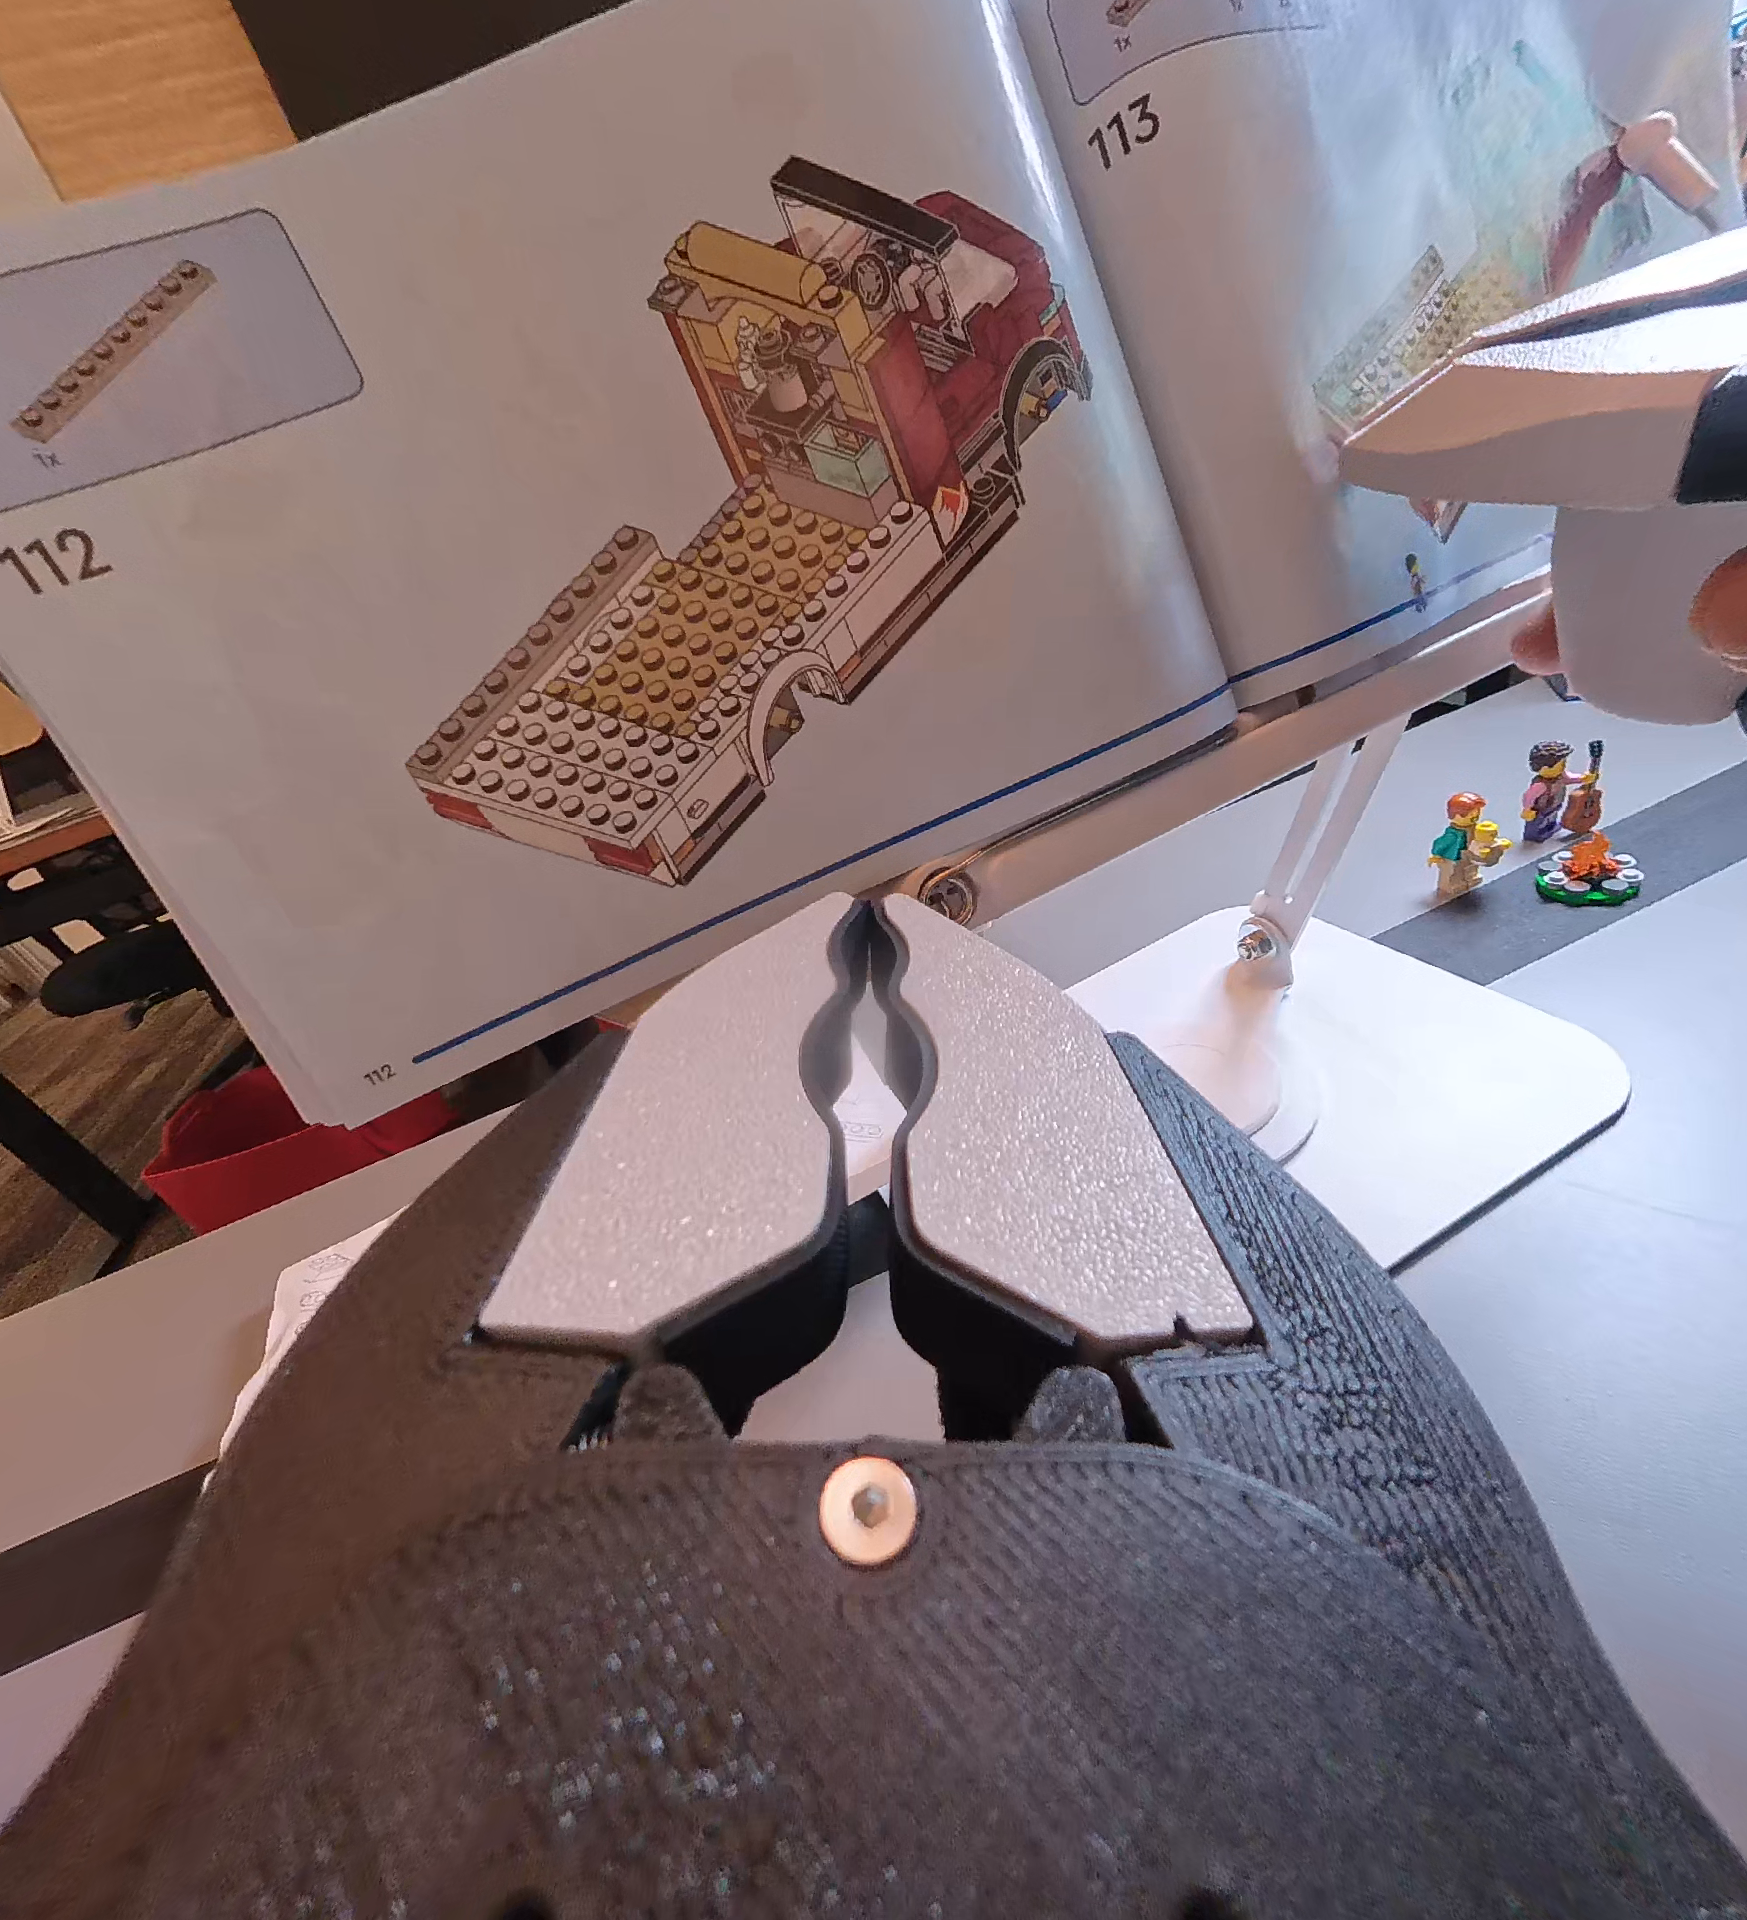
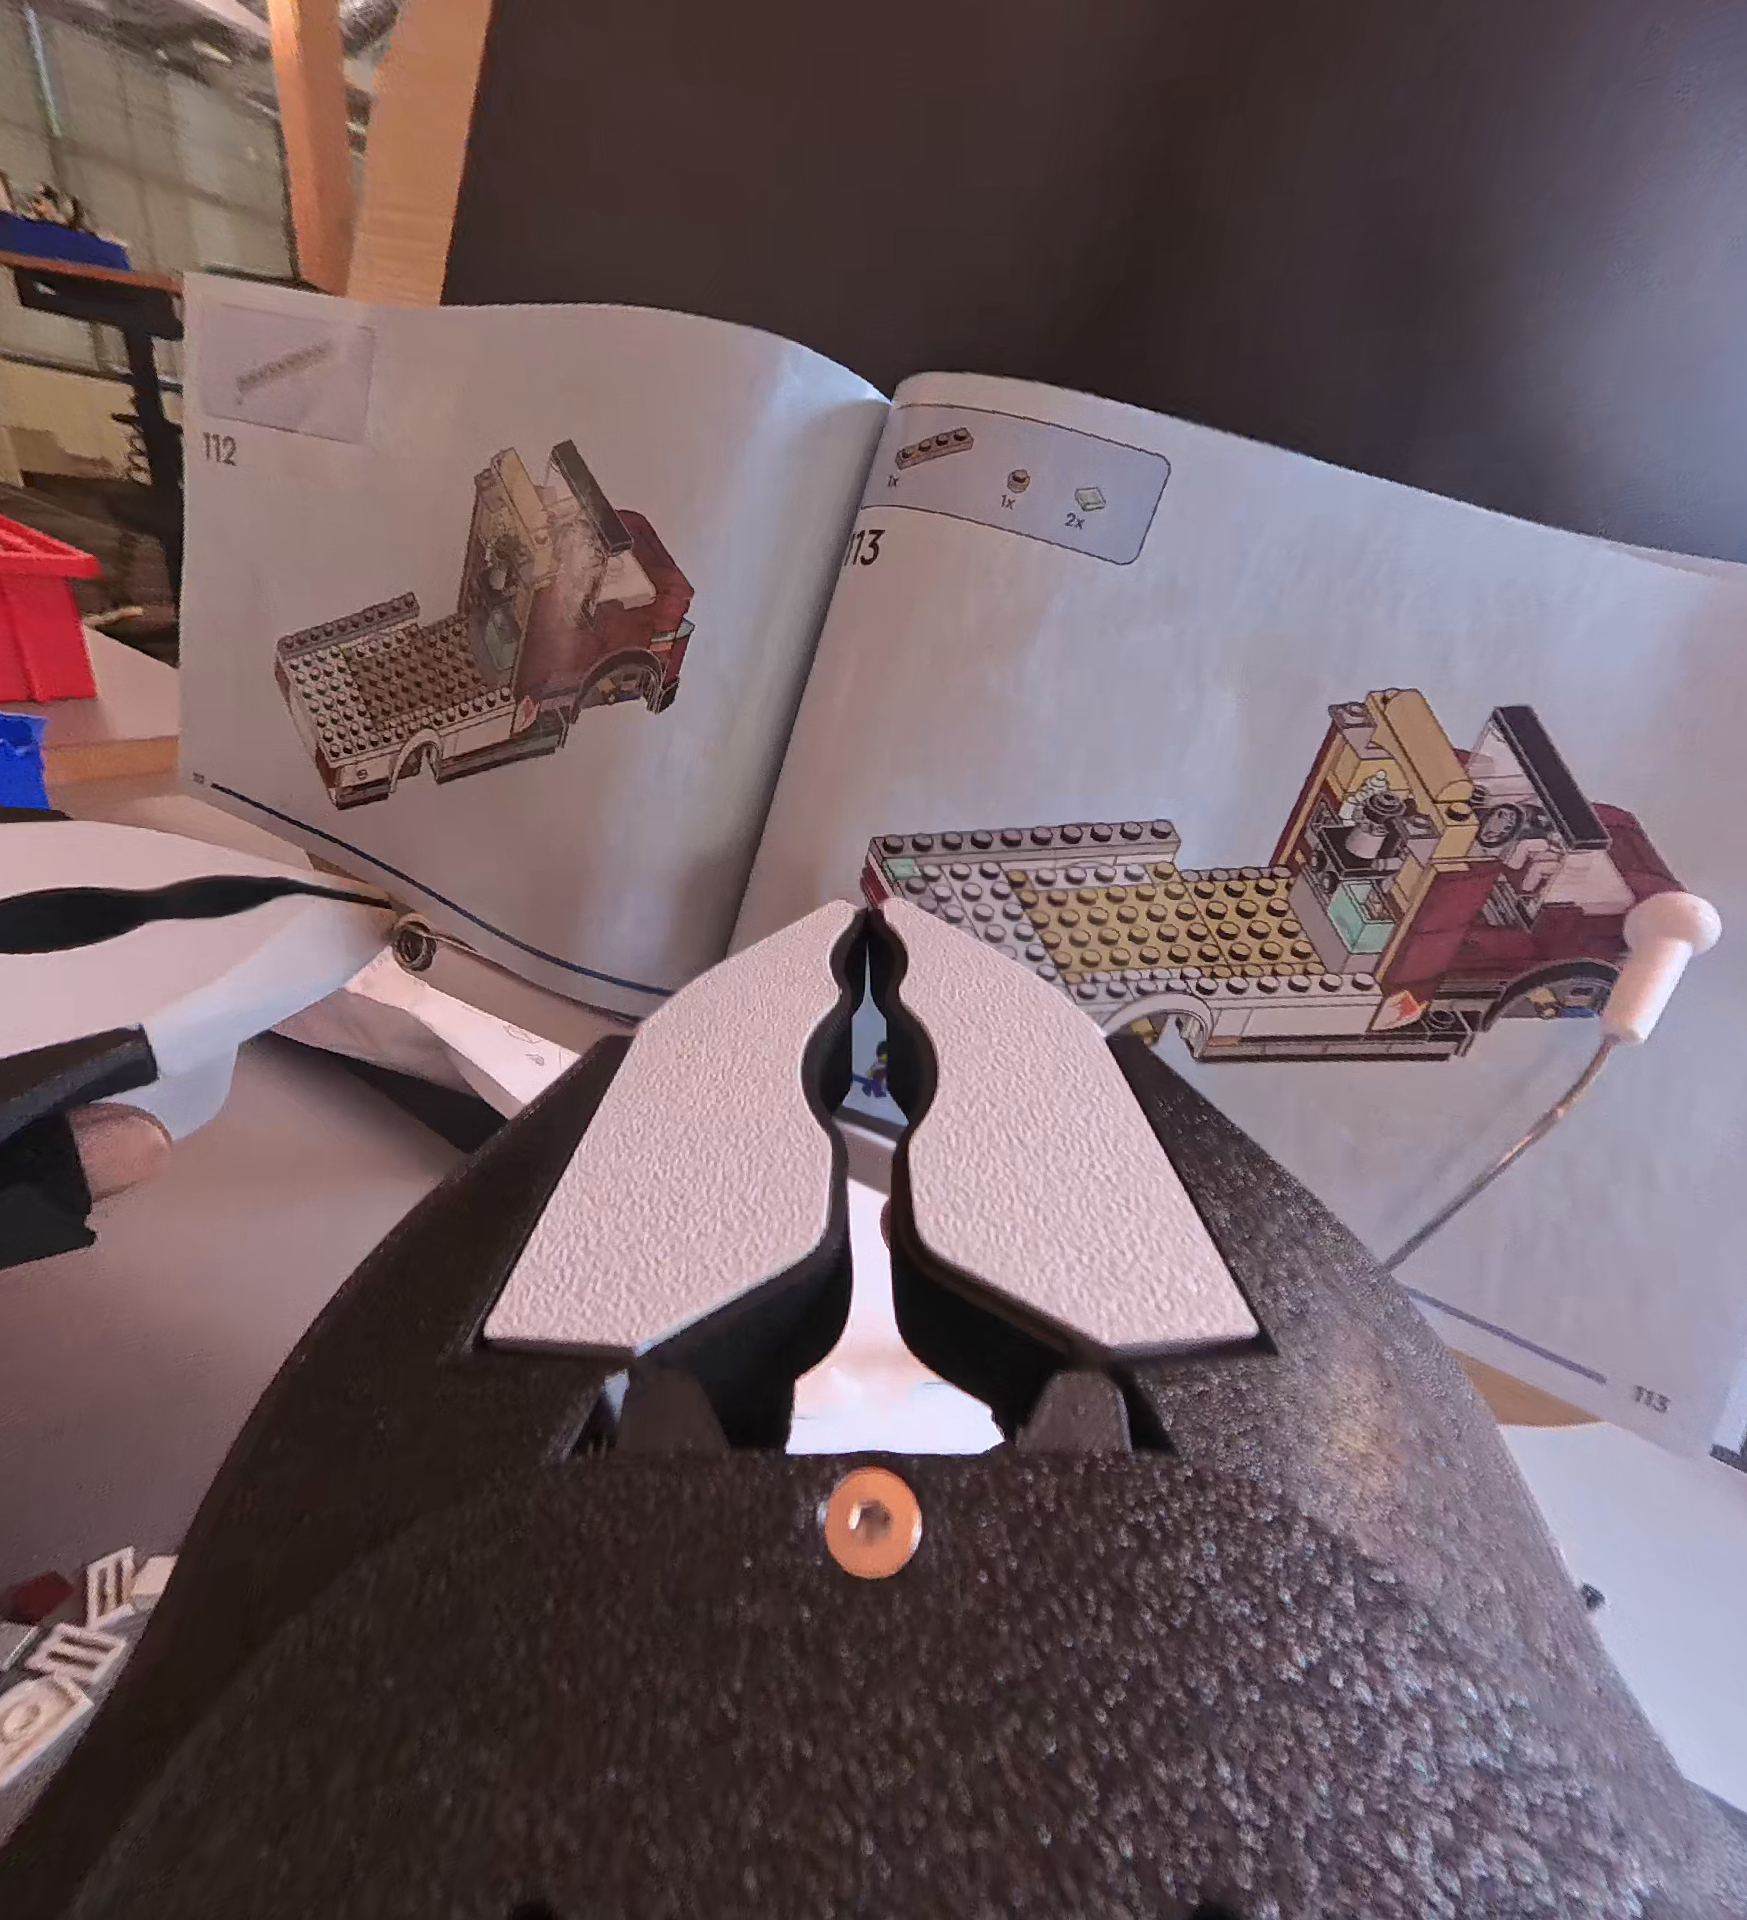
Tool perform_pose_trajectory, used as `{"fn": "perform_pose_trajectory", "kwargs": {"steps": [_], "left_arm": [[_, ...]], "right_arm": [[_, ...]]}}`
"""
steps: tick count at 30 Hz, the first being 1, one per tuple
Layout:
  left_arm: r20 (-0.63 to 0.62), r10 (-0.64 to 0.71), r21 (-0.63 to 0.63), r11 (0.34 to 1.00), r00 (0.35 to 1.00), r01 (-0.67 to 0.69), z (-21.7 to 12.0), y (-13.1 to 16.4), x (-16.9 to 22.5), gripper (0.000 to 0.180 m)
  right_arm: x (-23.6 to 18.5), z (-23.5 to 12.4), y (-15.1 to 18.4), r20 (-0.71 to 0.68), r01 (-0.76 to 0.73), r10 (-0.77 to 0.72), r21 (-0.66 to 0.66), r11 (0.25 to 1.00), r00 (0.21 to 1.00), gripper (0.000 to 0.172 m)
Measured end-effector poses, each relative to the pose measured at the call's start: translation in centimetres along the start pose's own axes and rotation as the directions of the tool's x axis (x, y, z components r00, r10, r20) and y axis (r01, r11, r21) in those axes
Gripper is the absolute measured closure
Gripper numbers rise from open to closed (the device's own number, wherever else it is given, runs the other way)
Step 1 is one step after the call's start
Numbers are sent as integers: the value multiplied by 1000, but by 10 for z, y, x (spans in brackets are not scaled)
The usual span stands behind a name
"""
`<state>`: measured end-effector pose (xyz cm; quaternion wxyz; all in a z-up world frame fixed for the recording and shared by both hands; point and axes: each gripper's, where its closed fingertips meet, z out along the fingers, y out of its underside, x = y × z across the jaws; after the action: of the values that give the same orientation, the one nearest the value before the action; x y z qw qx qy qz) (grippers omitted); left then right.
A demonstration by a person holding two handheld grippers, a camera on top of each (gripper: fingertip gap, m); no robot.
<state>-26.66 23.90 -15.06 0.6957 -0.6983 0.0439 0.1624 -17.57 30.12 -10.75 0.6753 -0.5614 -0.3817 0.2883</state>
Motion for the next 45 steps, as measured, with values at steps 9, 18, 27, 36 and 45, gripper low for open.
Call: {"fn": "perform_pose_trajectory", "kwargs": {"steps": [9, 18, 27, 36, 45], "left_arm": [[1, -1, 2, 1000, 1000, 1, 0, -1, 0, 180], [1, -1, 1, 1000, 1000, 1, 0, 0, 0, 180], [1, 0, -3, 1000, 1000, 0, 0, 1, 0, 180], [1, 0, 0, 1000, 1000, 0, 0, 0, -1, 180], [4, -2, 7, 1000, 1000, 2, -2, -2, -2, 180]], "right_arm": [[18, -10, 24, -39, -6, 4, -46, 999, 999, 172], [19, -10, 25, -44, -11, 9, -46, 999, 999, 172], [8, 1, -2, -16, 6, -5, 5, 1000, 1000, 172], [11, -3, 13, -31, -6, 5, -25, 1000, 1000, 172], [13, -8, 17, -28, -8, 7, -36, 999, 1000, 172]]}}
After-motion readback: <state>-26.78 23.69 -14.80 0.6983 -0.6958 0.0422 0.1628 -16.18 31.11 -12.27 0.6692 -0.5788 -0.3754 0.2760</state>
